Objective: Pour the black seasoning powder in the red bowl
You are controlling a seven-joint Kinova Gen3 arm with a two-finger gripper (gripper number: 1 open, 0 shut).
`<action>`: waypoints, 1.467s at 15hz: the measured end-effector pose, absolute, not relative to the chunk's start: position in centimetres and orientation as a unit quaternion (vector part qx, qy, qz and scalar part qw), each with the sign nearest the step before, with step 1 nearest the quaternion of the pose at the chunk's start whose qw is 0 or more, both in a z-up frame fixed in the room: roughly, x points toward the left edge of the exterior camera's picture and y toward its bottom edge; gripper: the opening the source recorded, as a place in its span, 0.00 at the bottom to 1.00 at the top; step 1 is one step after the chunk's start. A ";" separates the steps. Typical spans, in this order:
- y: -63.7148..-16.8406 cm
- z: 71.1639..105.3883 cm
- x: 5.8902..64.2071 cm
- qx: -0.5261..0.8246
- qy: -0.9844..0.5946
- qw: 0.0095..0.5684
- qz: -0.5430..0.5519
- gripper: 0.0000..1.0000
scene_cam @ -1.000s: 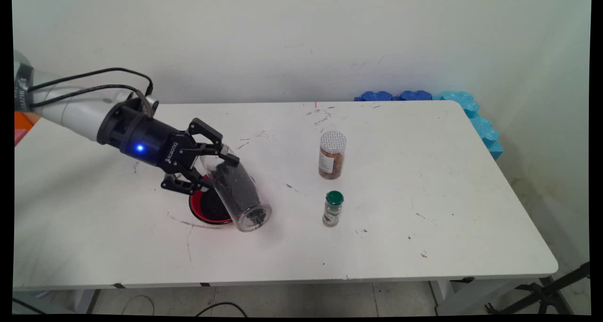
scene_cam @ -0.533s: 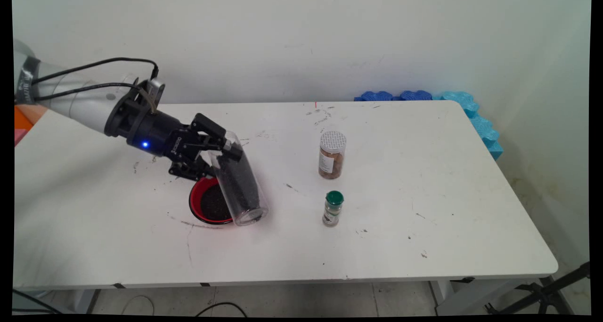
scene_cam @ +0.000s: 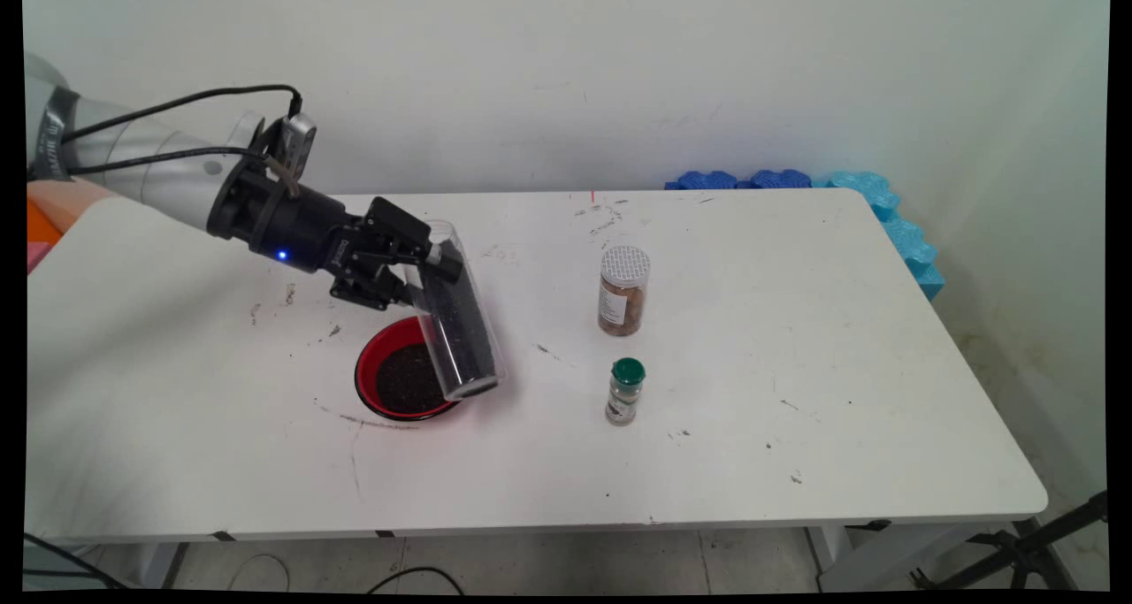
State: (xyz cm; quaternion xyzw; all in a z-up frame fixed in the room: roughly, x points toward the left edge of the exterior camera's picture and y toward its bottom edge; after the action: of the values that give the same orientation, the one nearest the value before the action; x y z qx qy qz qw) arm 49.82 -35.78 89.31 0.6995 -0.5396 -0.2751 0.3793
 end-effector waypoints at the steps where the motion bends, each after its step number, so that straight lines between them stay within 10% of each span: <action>1: -35.9 89.5 49.8 0.693 -0.548 0.384 -0.269 0.00; 22: -37.4 93.6 47.4 0.547 -0.699 0.433 -0.157 0.00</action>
State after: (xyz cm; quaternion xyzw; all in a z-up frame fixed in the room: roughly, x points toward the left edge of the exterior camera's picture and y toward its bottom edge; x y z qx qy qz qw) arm 47.38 -37.42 93.59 0.5470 -0.6992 -0.1571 0.4327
